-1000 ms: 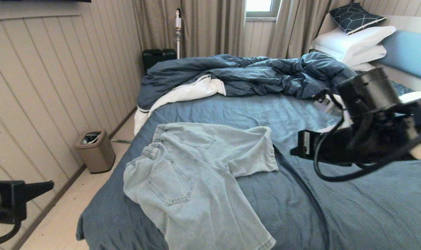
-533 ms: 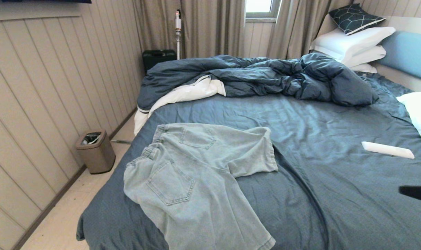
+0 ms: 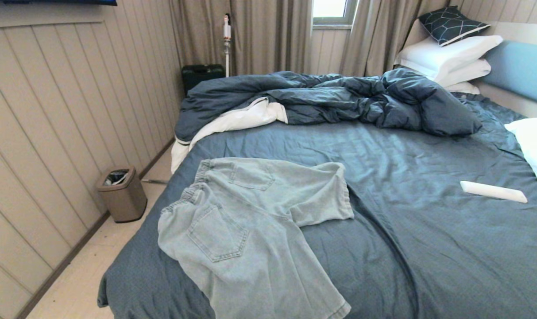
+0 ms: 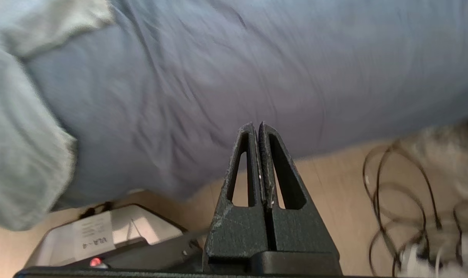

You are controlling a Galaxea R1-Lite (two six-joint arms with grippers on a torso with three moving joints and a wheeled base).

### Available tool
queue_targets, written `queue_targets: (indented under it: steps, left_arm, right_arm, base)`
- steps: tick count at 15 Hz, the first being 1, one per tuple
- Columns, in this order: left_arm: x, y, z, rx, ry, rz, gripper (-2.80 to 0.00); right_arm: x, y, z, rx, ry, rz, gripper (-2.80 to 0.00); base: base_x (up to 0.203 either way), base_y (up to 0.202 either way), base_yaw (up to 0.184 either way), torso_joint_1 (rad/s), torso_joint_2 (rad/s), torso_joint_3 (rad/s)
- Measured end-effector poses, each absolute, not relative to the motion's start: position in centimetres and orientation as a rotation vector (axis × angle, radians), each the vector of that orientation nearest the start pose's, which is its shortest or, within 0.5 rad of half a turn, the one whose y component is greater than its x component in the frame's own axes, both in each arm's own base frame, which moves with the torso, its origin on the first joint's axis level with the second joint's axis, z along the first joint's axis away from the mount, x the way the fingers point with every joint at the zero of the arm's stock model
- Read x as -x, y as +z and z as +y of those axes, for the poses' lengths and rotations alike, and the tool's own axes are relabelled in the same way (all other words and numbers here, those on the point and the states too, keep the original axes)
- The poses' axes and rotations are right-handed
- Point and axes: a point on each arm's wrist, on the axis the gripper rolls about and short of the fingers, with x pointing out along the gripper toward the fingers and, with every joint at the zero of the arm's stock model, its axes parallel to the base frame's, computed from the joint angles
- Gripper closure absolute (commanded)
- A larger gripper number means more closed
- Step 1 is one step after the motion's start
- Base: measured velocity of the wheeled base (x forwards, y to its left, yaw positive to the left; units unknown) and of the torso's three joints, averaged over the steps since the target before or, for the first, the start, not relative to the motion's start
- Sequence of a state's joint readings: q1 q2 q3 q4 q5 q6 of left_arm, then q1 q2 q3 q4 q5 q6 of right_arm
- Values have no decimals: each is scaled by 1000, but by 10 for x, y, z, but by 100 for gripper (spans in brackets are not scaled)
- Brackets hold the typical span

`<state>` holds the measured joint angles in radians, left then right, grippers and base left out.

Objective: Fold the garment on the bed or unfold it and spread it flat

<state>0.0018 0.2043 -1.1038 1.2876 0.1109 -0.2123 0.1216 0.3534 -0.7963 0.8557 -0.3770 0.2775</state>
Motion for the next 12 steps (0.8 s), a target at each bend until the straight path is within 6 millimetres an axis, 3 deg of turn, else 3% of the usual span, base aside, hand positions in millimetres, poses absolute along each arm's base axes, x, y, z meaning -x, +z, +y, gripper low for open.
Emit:
queue_targets:
  steps: [2,5,8,12]
  left_arm:
    - [159,202,2,234,166,384,0]
    - [167,198,2,292,237,401,0]
    - [154,194,5,293,353,382,0]
    - [132,184,7,303,441,384,0]
  right_arm:
    - [63,188,-15,-199,-341,365,0]
    - [49,168,-16,-180,-450,299,0]
    - [37,165,-17,-144,-574,162,0]
    - [38,161,-14,-162,-564,129,0]
  base:
    - [0,0,0,0,0,0]
    - [0,0,0,0,0,0]
    - [0,0,0,0,0,0]
    - [0,0,0,0,0,0]
